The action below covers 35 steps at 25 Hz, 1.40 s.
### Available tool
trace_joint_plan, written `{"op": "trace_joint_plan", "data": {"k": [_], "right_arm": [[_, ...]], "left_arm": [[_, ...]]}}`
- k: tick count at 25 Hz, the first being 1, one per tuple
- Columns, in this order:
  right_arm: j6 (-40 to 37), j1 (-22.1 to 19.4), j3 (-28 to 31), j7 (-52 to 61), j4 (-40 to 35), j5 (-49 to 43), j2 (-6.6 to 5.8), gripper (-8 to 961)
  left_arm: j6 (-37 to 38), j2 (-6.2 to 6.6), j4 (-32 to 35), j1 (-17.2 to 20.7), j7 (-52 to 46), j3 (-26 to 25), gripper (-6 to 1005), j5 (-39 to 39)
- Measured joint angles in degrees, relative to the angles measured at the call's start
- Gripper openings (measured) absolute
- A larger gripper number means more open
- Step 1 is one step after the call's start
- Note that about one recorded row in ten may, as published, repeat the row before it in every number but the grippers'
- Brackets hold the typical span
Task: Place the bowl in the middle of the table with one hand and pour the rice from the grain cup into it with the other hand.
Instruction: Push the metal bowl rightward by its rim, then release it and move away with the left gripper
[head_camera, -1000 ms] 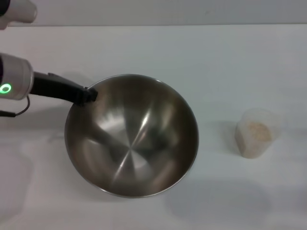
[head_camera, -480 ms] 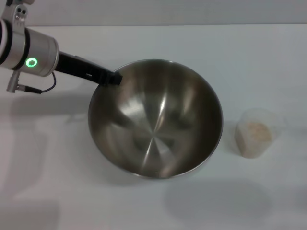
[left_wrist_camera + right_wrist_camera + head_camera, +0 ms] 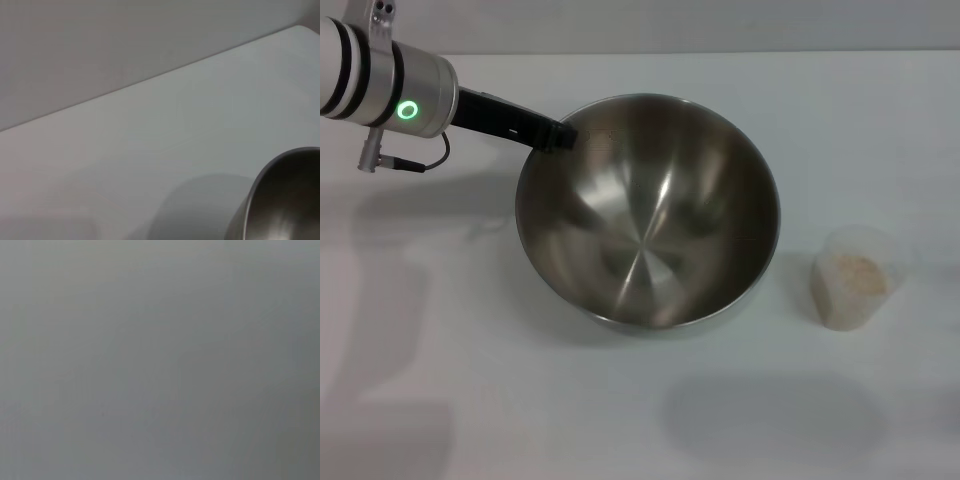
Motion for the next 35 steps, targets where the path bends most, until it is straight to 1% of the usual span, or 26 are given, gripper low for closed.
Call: {"op": "trace_joint_plan", "data": {"k": [5,15,22,27,33,35], "right_arm": [[0.02,0.25,0.00,-0.17,-0.01,0.00,-0.03,839],[0.02,0.33,0.00,-0.28,-0.01,0.00,-0.04,840],[0.02,0.24,-0.09,-0.29,-0.01,0.00,-0.02,839],[0.02,0.05,-0.20,-0.29,-0.01,0.00,0.05,839],[-0.01,-0.24,-0.62,-0.23,-0.12,0.00,0.05,838],[-0.03,-0.28,-0.62,-0.23,-0.21,0.00,0.07,838]], "left_arm": [[1.83,0.08,2.42,-0.53,0.59,-0.23,76,0.10],[3.10,-0.03,3.22,-0.05,0.63,0.26,86,0.11],[3.24,-0.08,3.34,0.30,0.59,0.11,94,0.06],[3.27,-0.24,1.81,0.87,0.79,0.27,99,-0.55],[3.23,-0.44,-1.39,1.94,1.19,0.43,334,-0.88],[2.92,-0.44,-4.72,3.29,1.26,1.10,427,-2.01]]}}
